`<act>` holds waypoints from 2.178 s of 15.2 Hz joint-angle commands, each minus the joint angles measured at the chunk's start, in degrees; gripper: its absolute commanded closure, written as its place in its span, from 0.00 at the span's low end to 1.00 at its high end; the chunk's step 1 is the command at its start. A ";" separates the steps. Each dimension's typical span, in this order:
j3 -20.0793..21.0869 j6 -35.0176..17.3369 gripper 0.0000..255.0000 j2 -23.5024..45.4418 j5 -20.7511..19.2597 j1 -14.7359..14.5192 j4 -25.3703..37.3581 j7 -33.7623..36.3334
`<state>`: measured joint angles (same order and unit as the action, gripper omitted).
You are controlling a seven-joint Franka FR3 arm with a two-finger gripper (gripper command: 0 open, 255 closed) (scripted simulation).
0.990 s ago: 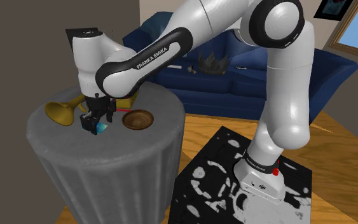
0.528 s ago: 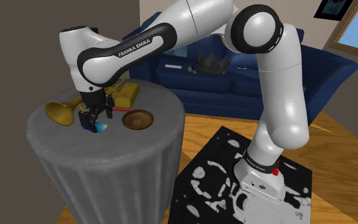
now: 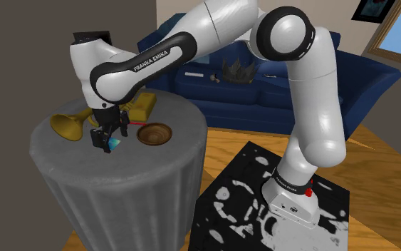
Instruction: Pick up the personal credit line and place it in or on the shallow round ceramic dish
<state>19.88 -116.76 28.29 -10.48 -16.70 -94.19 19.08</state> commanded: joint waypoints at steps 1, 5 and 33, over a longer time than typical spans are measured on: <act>0.00 -0.01 0.00 0.02 -0.01 -0.01 0.01 0.01; 0.00 -0.04 1.00 0.02 -0.01 -0.02 -0.03 0.03; 1.07 13.89 1.00 -4.72 2.08 0.11 9.49 -1.39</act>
<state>20.91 -103.60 23.63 -8.44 -16.53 -85.36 17.71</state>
